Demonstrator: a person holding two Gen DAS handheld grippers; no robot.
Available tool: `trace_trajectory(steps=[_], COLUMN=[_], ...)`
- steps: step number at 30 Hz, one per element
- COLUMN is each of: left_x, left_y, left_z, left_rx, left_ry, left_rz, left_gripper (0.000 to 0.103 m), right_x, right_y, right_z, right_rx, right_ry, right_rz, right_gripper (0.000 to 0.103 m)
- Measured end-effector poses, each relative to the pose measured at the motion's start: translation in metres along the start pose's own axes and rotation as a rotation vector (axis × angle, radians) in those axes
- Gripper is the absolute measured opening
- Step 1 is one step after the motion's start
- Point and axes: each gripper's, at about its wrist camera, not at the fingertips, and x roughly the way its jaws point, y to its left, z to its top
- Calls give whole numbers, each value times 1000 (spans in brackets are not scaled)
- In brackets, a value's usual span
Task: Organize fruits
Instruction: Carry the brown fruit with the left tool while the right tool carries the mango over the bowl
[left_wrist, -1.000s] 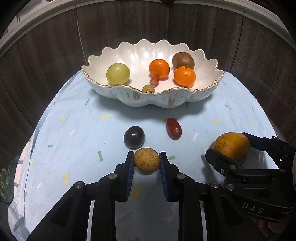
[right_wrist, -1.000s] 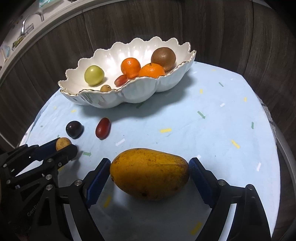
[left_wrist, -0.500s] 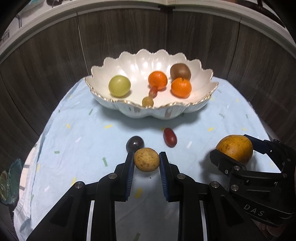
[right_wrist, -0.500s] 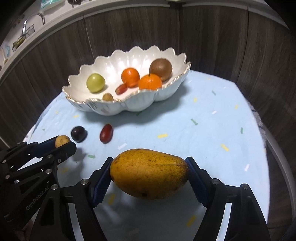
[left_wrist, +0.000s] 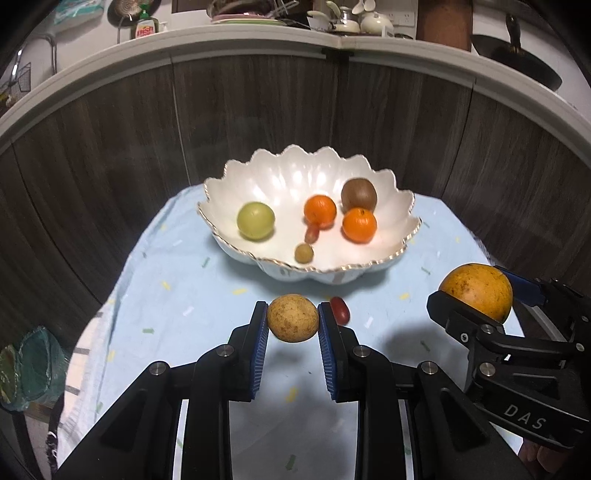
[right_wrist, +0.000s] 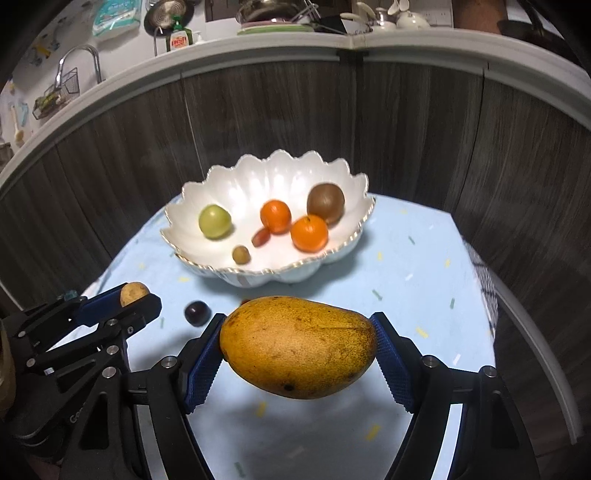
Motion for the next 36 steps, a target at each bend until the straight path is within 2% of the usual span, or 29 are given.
trace_trajectory(steps=[6,21,36], left_x=[-2,4,54], left_y=[16,36,49], left_z=[21,81,131], left_rx=[-18,63,121], left_ry=[-8,-63,-34], left_rz=[-9,-63,-92], left_gripper=[27,27,27], right_x=[-7,1,39], right_y=[12,25,18], right_z=[19,72,111], right_rx=[-16,-39,-30], right_ry=[-25,-72,-62], right_rz=[-6,-39,-95], right_gripper=[77,77,77])
